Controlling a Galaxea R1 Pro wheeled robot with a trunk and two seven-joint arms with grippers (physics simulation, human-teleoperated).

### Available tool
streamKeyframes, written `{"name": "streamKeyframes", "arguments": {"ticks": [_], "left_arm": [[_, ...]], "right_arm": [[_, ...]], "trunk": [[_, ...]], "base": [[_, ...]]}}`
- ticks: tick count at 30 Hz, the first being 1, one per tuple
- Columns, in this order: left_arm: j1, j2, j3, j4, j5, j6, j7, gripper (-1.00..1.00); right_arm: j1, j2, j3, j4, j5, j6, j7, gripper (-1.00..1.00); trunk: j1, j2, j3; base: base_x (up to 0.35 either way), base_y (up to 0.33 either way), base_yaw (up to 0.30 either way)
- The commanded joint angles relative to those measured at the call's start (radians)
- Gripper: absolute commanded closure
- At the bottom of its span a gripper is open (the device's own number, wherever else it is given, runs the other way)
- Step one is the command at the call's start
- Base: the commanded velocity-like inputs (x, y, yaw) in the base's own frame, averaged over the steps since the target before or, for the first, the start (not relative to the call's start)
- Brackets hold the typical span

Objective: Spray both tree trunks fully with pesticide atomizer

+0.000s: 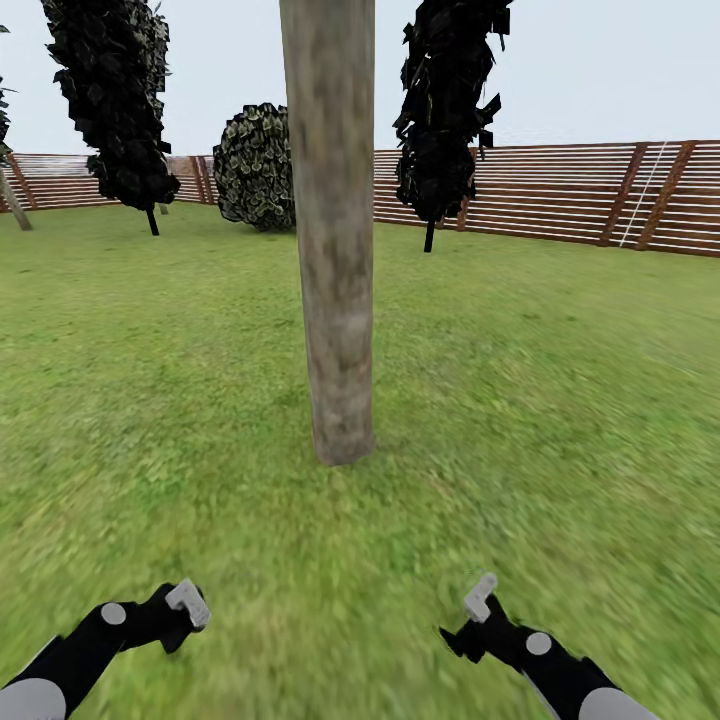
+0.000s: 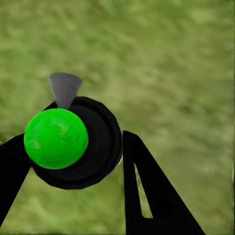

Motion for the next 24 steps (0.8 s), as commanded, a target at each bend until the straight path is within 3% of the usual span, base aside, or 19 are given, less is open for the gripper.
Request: {"name": "streamKeyframes", "arguments": {"ticks": [1, 4, 6, 9, 10, 13, 16, 19, 21, 24], "left_arm": [[-0.001, -0.007, 0.034, 0.008, -0.004, -0.006, 0.0, 1.0], [-0.001, -0.022, 0.116, 0.02, 0.029, 0.001, 0.019, 1.0], [-0.003, -0.034, 0.163, 0.023, 0.056, 0.029, 0.039, 1.0], [-0.008, -0.052, 0.19, 0.022, 0.076, 0.152, 0.075, 1.0], [-0.012, -0.061, 0.196, 0.016, 0.081, 0.234, 0.089, 1.0], [-0.016, -0.076, 0.199, 0.012, 0.083, 0.302, 0.097, 1.0], [-0.019, -0.105, 0.2, 0.011, 0.084, 0.346, 0.102, 1.0], [-0.02, -0.141, 0.2, 0.009, 0.084, 0.373, 0.103, 1.0], [-0.02, -0.15, 0.201, 0.011, 0.087, 0.378, 0.103, 1.0], [-0.021, -0.18, 0.198, 0.002, 0.118, 0.386, 0.102, 1.0]], "right_arm": [[-0.001, -0.006, -0.001, 0.04, -0.017, -0.015, -0.08, -1.0], [0.0, -0.012, -0.003, 0.125, -0.073, -0.047, -0.314, -1.0], [0.004, -0.013, -0.004, 0.155, -0.117, -0.086, -0.421, -1.0], [0.03, -0.015, -0.005, 0.172, -0.235, -0.145, -0.493, -1.0], [0.04, -0.017, -0.005, 0.176, -0.331, -0.16, -0.528, -1.0], [0.05, -0.024, -0.005, 0.179, -0.42, -0.167, -0.564, -1.0], [0.065, -0.027, -0.003, 0.179, -0.457, -0.172, -0.579, -1.0], [0.073, -0.025, -0.001, 0.179, -0.467, -0.191, -0.579, -1.0], [0.074, -0.025, -0.001, 0.18, -0.468, -0.198, -0.578, -1.0], [0.074, -0.028, -0.001, 0.18, -0.47, -0.205, -0.576, -1.0]], "trunk": [[0.0, 0.0, -0.001], [0.0, 0.0, -0.001], [0.0, 0.0, -0.001], [0.0, 0.0, -0.001], [0.0, 0.0, -0.001], [0.0, 0.0, -0.001], [0.0, 0.0, -0.001], [0.0, 0.0, -0.001], [0.0, 0.0, -0.001], [0.0, 0.0, -0.001]], "base": [[0.0, 0.0, 0.0], [0.0, 0.0, 0.0], [0.0, 0.0, 0.0], [0.0, 0.0, 0.0], [0.0, 0.0, 0.0], [0.0, 0.0, 0.0], [0.0, 0.0, 0.0], [0.0, 0.0, 0.0], [0.0, 0.0, 0.0], [0.0, 0.0, 0.0]]}}
